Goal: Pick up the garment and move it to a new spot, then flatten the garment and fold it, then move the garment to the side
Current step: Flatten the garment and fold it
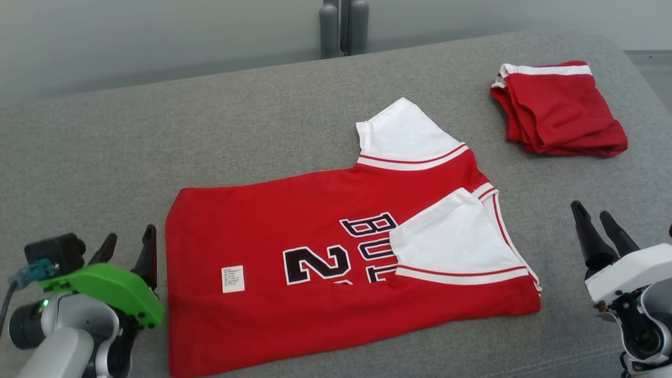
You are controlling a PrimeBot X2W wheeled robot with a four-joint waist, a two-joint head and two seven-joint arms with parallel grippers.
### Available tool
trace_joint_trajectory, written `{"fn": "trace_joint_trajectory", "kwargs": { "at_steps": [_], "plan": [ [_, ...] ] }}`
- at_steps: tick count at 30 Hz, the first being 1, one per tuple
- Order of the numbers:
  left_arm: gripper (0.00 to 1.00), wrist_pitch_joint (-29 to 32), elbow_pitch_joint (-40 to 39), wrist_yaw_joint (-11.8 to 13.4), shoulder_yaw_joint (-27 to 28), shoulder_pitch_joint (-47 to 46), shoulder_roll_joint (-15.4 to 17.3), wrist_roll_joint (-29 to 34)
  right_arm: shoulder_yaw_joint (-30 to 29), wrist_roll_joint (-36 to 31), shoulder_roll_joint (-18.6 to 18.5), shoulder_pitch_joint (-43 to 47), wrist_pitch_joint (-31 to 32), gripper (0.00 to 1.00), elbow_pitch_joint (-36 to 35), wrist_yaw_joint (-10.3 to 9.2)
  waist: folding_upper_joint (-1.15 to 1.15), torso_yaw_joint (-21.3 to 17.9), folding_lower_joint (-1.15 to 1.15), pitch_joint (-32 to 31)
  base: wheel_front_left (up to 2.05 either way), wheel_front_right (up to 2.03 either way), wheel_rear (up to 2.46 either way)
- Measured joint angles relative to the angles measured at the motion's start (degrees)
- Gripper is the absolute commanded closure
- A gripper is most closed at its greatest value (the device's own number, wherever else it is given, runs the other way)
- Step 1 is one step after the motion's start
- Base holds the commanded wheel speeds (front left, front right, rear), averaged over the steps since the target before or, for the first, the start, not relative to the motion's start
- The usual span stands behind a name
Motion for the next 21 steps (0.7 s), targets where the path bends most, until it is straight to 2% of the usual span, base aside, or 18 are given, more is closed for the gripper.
{"fn": "trace_joint_trajectory", "kwargs": {
  "at_steps": [10,21],
  "plan": [
    [0.00,6.6,12.0,-3.9,-4.1,-15.6,0.1,2.8,6.0,0.4,-1.7,-6.0,2.2,0.00,-3.2,0.00,0.00,-0.8,0.00,5.6,0.00,0.00,0.00],
    [0.00,9.8,21.5,-5.8,-6.3,-24.4,-2.2,3.5,9.5,1.4,-4.0,-9.2,1.8,0.00,-3.0,0.00,0.00,-1.1,0.00,10.0,0.00,0.00,0.00]
  ]
}}
